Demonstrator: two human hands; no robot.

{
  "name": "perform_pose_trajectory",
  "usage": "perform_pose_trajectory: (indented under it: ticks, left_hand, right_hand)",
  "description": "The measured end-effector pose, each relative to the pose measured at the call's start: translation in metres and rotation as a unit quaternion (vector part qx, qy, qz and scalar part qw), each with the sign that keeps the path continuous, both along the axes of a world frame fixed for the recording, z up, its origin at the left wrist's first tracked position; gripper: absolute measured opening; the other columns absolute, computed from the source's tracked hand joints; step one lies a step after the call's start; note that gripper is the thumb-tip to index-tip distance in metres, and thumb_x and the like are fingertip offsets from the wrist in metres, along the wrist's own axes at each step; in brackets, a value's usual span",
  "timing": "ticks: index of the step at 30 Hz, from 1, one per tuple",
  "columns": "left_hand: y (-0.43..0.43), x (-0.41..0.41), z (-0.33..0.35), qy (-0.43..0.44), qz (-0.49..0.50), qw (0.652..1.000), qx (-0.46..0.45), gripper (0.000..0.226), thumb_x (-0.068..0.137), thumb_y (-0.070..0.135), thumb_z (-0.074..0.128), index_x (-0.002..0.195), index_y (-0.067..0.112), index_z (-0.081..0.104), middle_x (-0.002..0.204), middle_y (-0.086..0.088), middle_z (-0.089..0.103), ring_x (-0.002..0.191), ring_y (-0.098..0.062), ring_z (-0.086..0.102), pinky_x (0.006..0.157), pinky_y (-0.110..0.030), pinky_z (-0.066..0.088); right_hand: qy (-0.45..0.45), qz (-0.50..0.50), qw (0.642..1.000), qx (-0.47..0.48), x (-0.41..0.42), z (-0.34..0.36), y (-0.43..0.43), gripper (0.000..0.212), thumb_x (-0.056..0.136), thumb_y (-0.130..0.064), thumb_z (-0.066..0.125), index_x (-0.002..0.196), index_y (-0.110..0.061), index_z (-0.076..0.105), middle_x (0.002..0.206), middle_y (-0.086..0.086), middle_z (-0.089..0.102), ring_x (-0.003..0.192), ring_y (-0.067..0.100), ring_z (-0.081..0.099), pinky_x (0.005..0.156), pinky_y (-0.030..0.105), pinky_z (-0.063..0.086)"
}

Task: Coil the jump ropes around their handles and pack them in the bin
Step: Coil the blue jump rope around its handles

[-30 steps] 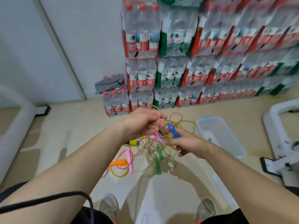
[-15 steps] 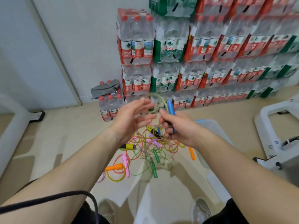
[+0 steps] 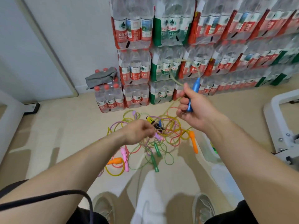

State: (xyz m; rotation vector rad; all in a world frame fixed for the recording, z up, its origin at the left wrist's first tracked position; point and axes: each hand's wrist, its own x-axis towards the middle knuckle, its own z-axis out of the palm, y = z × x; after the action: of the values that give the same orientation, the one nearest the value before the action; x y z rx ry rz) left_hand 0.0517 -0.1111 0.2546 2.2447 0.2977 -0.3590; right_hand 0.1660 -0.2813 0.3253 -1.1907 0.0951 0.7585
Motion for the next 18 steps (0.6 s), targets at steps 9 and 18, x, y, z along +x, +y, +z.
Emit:
perform_pose_trajectory:
  ticks: [9, 18]
  left_hand:
    - [-0.001, 0.015, 0.041, -0.031, 0.232, 0.897, -0.375, 0.026, 0.108, 0.013, 0.036, 0.106, 0.005, 0.061, 0.094, -0.013, 0.076, 0.078, -0.025, 0.076, 0.066, -0.029, 0.063]
    - [0.001, 0.021, 0.051, -0.125, 0.338, 0.846, -0.392, 0.024, 0.105, 0.029, 0.049, 0.100, 0.008, 0.060, 0.107, -0.013, 0.072, 0.088, -0.025, 0.072, 0.081, -0.037, 0.059]
  right_hand:
    - [-0.066, 0.191, 0.954, -0.223, -0.011, -0.050, -0.012, 0.024, 0.094, -0.020, 0.057, 0.109, -0.019, 0.075, 0.111, -0.001, 0.075, 0.075, 0.014, 0.065, 0.062, 0.028, 0.054]
    - [-0.173, 0.202, 0.955, -0.133, -0.034, -0.038, -0.004, 0.018, 0.103, -0.013, 0.053, 0.093, -0.008, 0.067, 0.078, 0.004, 0.071, 0.069, 0.017, 0.067, 0.061, 0.023, 0.057]
